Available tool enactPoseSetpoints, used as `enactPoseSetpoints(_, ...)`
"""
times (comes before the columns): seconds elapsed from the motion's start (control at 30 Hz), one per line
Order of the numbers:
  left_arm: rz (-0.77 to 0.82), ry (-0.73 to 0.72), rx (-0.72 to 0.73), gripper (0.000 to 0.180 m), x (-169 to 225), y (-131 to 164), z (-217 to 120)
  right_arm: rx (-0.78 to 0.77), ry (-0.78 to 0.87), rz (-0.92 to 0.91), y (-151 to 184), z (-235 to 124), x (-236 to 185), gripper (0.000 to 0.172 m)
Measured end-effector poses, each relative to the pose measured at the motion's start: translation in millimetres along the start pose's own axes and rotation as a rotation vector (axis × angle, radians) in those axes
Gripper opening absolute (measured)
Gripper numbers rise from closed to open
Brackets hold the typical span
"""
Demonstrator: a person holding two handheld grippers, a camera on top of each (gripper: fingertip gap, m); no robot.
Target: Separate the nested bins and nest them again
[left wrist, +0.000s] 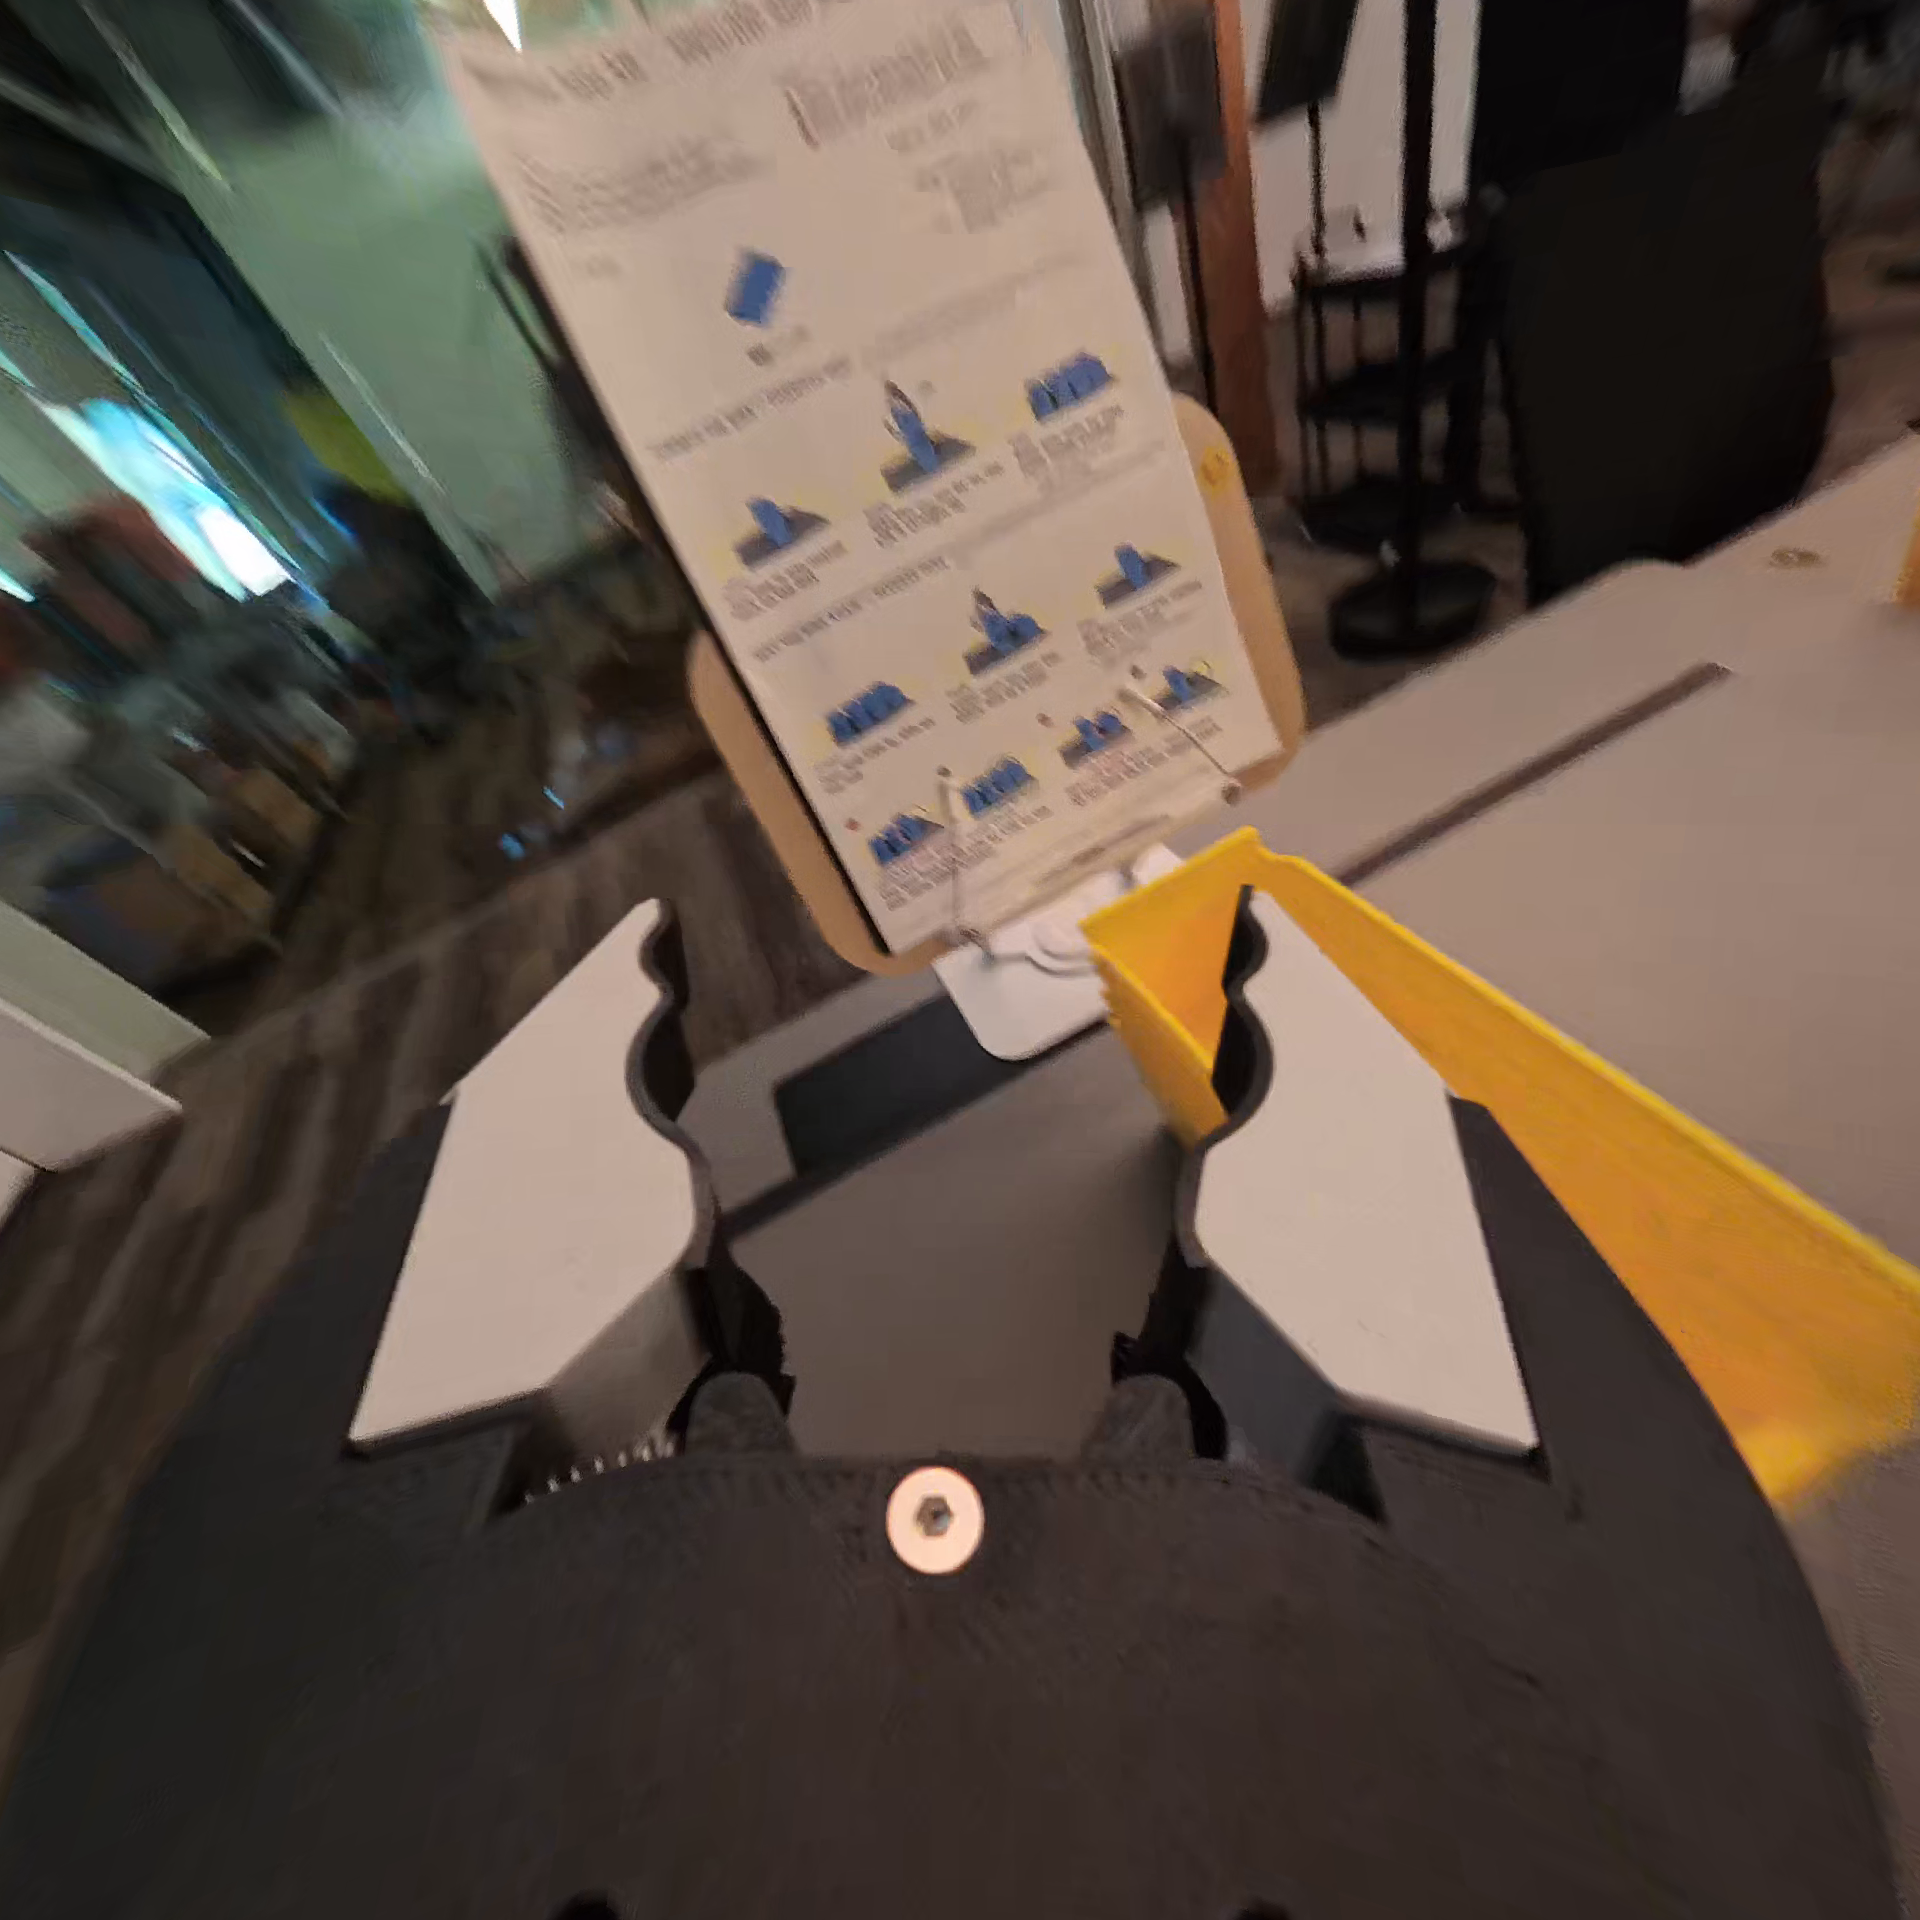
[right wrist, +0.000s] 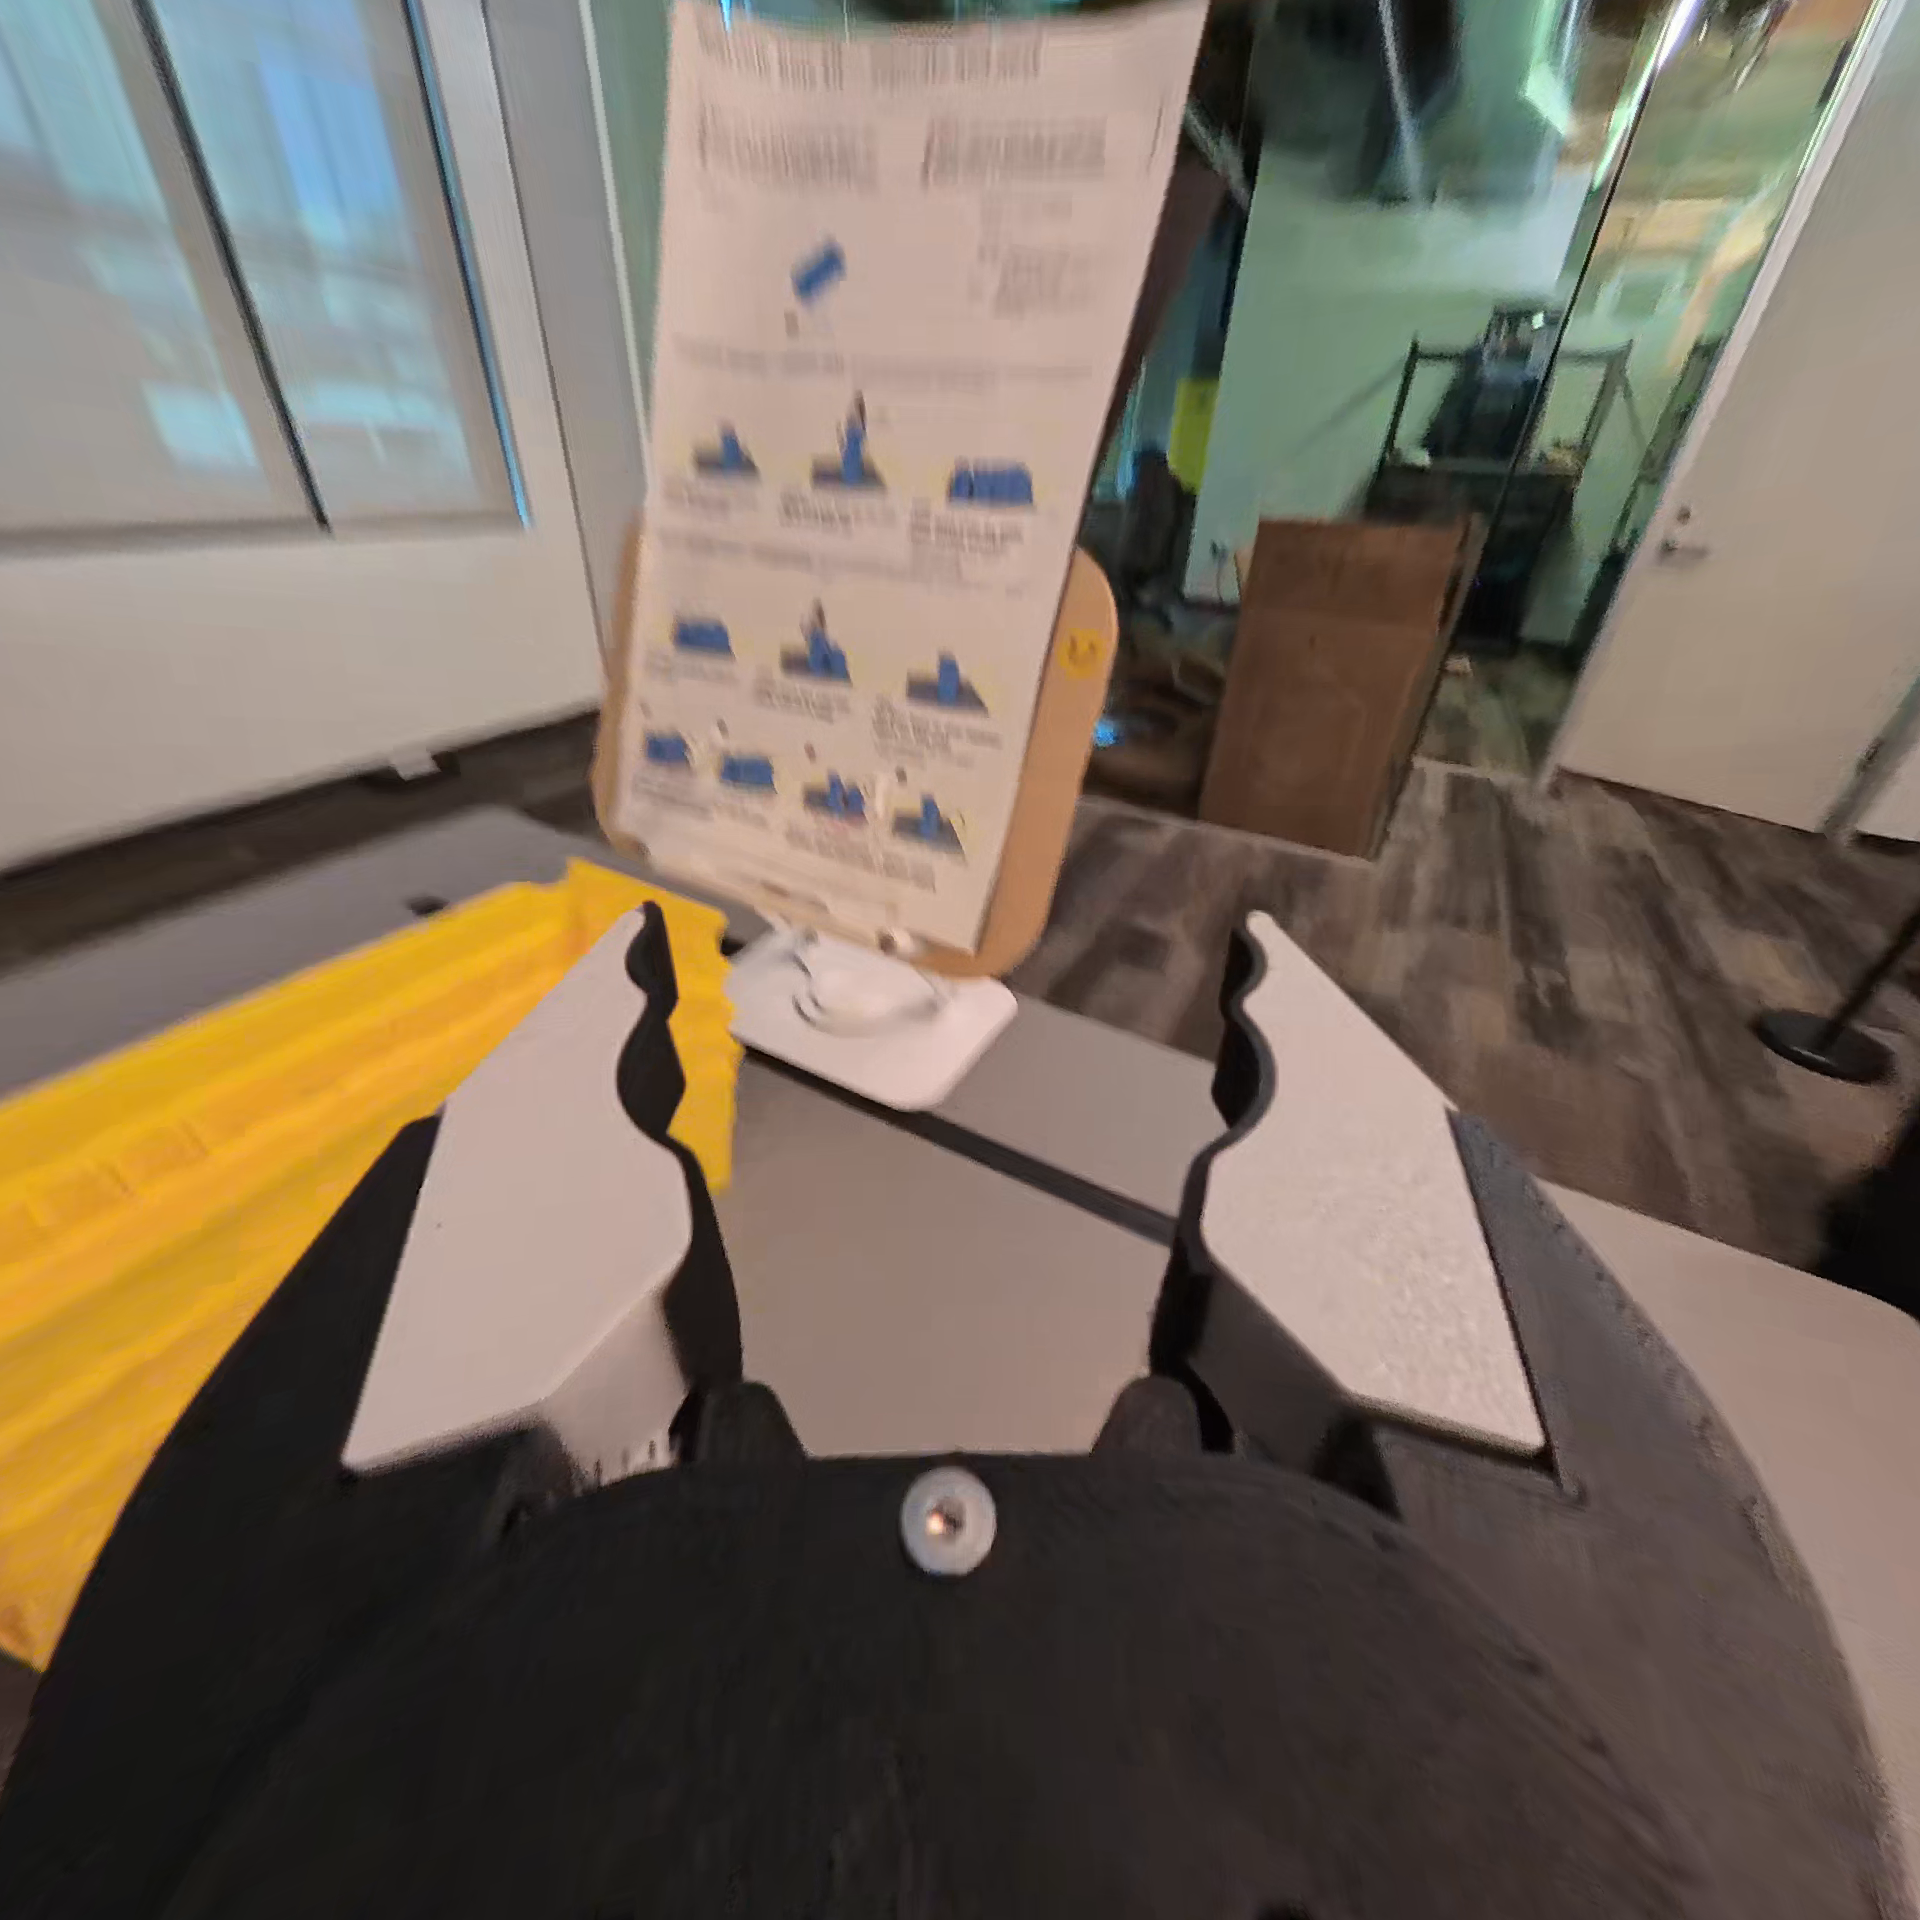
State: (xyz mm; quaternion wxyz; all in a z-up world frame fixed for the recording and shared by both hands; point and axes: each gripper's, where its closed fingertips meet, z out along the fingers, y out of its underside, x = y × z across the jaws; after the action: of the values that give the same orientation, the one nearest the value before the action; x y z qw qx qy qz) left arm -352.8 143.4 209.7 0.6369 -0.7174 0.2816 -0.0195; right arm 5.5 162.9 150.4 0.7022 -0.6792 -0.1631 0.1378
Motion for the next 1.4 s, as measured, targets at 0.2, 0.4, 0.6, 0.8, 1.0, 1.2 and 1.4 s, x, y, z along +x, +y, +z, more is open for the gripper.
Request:
enactPoseSetpoints(0.2, -0.039, -0.032, 0.284, 0.092, -2, 50, -18, 0.175, -0.106, 0.093, -32, -12, -26, 0.102)
enactPoseSetpoints(0.4, -0.161, 0.012, 0.46, 0.096, -3, 58, -3, 0.084, -0.277, 0.163, -50, -57, -87, 0.098)
enactPoseSetpoints(0.6, 0.015, -0.037, 0.335, 0.094, -21, 47, 9, -0.199, -0.276, 0.189, -62, -41, -112, 0.113)
enactPoseSetpoints(0.8, -0.004, 0.065, 0.245, 0.09, -29, 61, 7, -0.559, -0.126, 0.101, -42, 13, -141, 0.124)
enactPoseSetpoints(1.0, 0.003, 0.043, 0.107, 0.089, -42, 83, 4, -0.932, -0.029, 0.188, 29, 51, -203, 0.124)
enactPoseSetpoints(1.2, -0.227, 0.182, 0.187, 0.09, -38, 68, -11, -1.197, 0.12, 0.316, 92, 72, -236, 0.135)
enactPoseSetpoints(1.4, -0.248, 0.231, 0.201, 0.088, -45, 66, -36, -1.318, 0.299, 0.218, 116, 85, -220, 0.146)
